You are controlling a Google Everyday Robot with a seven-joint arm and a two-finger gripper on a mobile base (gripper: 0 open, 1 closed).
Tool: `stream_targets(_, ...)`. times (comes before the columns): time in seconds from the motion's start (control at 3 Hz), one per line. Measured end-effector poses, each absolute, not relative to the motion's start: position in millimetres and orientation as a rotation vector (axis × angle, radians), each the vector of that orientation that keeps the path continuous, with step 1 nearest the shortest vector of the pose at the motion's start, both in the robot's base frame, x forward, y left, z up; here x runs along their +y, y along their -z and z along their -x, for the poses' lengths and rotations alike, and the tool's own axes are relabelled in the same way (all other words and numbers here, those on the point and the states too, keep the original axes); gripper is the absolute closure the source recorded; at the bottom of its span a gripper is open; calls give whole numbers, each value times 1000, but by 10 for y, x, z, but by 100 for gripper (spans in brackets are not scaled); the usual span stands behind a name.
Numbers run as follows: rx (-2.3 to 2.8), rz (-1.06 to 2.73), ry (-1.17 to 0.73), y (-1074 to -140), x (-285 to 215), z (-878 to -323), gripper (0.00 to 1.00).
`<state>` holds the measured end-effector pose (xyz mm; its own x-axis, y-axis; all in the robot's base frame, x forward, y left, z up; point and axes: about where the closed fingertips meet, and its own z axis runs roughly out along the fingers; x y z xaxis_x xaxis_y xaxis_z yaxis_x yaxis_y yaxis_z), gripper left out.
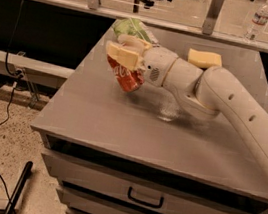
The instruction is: Place coke can upright
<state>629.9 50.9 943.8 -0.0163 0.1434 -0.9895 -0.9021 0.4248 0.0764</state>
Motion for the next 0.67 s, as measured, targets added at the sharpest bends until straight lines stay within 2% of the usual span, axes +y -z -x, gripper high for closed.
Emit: stream_targets(0.67, 1306, 790, -918, -9595, 305, -6318, 100)
